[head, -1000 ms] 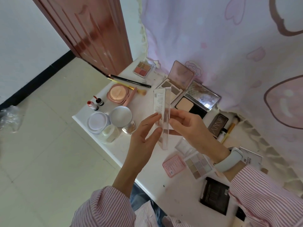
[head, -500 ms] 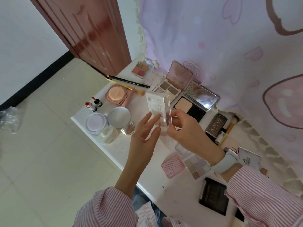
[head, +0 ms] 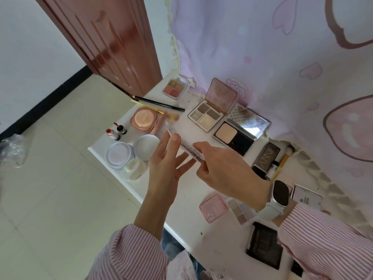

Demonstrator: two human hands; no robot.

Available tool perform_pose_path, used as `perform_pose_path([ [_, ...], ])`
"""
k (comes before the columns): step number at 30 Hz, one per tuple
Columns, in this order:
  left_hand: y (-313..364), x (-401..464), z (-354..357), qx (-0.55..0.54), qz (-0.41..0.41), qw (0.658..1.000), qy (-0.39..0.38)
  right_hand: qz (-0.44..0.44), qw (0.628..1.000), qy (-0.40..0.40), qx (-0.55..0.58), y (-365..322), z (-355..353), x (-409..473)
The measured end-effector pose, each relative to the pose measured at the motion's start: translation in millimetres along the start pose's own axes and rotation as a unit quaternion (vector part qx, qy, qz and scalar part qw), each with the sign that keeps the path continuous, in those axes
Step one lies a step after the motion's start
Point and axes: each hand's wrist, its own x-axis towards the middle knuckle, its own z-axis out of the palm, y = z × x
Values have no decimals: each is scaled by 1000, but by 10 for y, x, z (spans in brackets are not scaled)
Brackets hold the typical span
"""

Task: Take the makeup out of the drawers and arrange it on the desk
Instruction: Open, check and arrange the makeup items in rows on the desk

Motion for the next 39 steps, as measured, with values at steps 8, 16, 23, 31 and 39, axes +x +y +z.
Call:
perform_pose_path([
  [8, -34, 22, -5, -23, -15, 999, 23, -11, 999, 11, -42, 13, -2, 38],
  [16, -46, 52, -33, -49, -35, 997, 45, -17, 997, -3, -70, 21, 10, 108],
  [23, -89, 85, -119, -88, -33, 993, 68, 4, 999, -18, -36, 140, -101, 242],
  [31, -142, 144, -219, -102, -64, 981, 150, 66, 993, 36, 93, 508, -120, 388],
  [39, -287, 136, -240, -6, -66, 984, 165, 160, 955, 66, 239, 778, -105, 493],
])
